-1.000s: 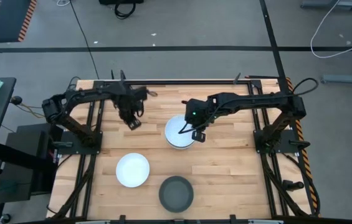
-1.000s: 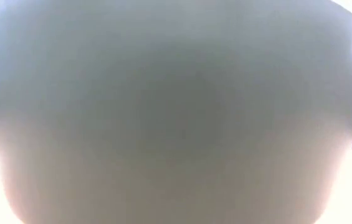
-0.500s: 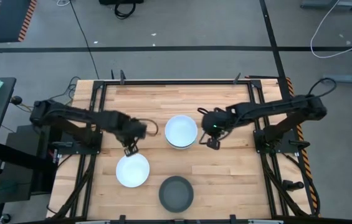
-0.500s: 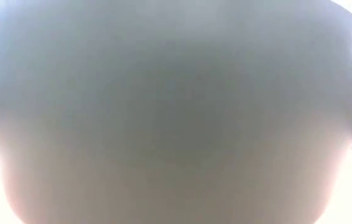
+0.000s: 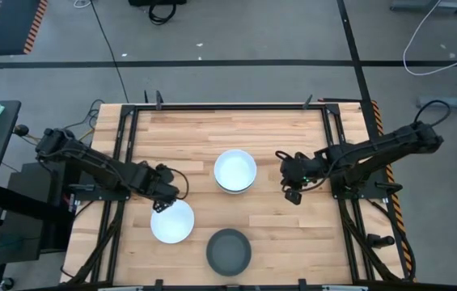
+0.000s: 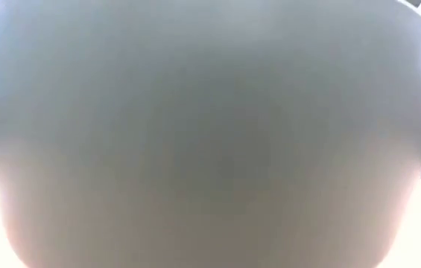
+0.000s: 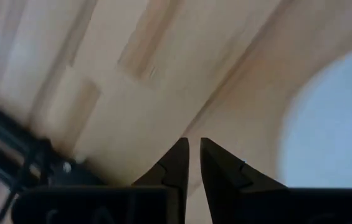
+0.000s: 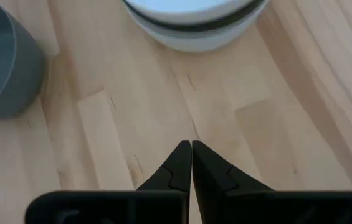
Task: Nest bowls inside each other
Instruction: Stack the white bowl on top of the stacked bowls, then stack the bottom white bowl on top of the top white bowl
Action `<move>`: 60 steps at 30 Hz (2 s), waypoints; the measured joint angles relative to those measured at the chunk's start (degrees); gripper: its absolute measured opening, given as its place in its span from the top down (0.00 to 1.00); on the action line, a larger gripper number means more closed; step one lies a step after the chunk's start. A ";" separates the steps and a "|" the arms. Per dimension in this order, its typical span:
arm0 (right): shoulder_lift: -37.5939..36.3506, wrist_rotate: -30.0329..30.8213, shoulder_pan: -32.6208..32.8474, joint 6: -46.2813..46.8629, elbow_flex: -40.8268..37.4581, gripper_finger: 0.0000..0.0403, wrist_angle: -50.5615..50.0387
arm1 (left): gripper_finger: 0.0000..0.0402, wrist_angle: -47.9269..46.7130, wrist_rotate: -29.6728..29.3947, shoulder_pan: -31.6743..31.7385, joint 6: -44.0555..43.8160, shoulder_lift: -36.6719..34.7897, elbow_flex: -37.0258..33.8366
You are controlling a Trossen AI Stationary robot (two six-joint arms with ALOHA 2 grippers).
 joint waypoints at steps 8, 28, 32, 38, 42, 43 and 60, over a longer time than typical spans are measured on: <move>0.02 2.21 2.87 4.54 -0.19 0.95 0.51 | 0.92 11.42 6.02 0.68 1.17 -6.70 -8.08; 0.28 5.68 4.36 10.25 -0.19 0.95 0.49 | 0.78 17.86 6.94 2.74 2.35 -11.26 -8.96; 0.28 6.11 5.60 11.11 -0.19 0.95 0.42 | 0.77 18.49 7.30 2.16 1.10 -11.26 -8.96; 0.28 7.28 6.87 13.37 -0.19 0.95 0.36 | 0.79 18.48 7.43 1.03 0.24 -11.24 -8.96; 0.28 7.67 6.82 13.41 -0.19 0.95 0.38 | 0.78 18.46 7.43 1.01 0.22 -11.24 -8.96; 0.28 7.68 6.82 13.39 -0.19 0.95 0.39 | 0.78 18.46 7.43 1.01 0.22 -11.24 -8.96; 0.28 7.99 6.82 13.66 -0.19 0.95 0.44 | 0.73 18.44 9.36 1.12 -2.25 -11.13 -8.96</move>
